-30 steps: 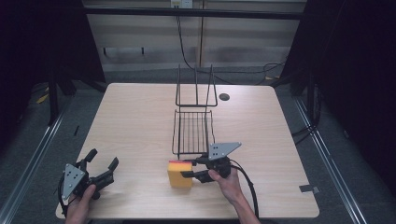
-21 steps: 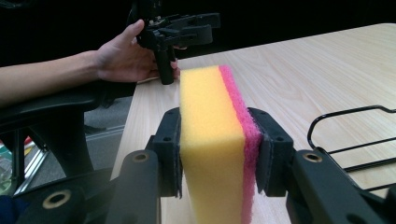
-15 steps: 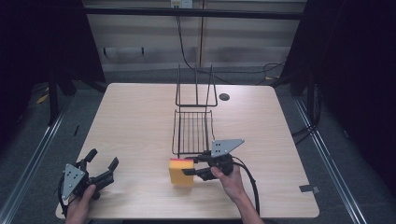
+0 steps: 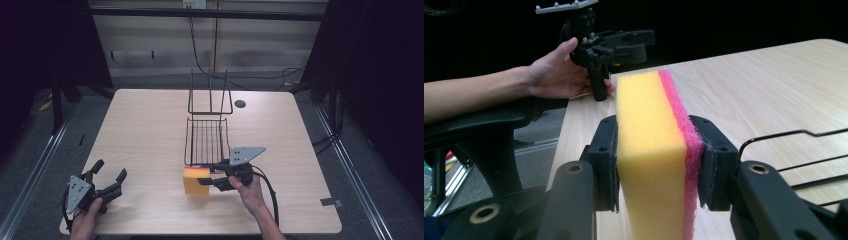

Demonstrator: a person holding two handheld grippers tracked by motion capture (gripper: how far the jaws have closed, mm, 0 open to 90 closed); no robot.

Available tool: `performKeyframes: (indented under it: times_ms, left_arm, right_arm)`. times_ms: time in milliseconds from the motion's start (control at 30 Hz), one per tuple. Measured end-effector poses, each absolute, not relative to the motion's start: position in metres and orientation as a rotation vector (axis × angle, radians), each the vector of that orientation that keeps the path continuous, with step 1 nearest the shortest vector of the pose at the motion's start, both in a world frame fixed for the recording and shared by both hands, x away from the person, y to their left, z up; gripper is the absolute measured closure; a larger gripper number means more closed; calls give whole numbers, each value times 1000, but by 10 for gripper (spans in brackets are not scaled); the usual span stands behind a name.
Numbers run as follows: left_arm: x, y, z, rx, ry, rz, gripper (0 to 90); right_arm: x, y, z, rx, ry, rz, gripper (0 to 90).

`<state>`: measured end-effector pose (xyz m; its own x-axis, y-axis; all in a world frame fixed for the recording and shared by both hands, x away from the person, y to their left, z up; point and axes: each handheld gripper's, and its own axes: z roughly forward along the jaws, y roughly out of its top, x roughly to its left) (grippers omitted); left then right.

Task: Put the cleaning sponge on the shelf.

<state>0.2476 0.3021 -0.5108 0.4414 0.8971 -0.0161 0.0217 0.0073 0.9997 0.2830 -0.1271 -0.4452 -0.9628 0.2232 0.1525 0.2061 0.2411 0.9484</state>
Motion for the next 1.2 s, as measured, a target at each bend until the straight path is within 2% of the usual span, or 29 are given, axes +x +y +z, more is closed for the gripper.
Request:
performKeyframes:
  times_ms: [1200]
  left_arm:
    - [248, 302, -511, 1400, 885, 850, 156]
  right_arm:
    - [312, -161, -404, 469, 2354, 1860, 591]
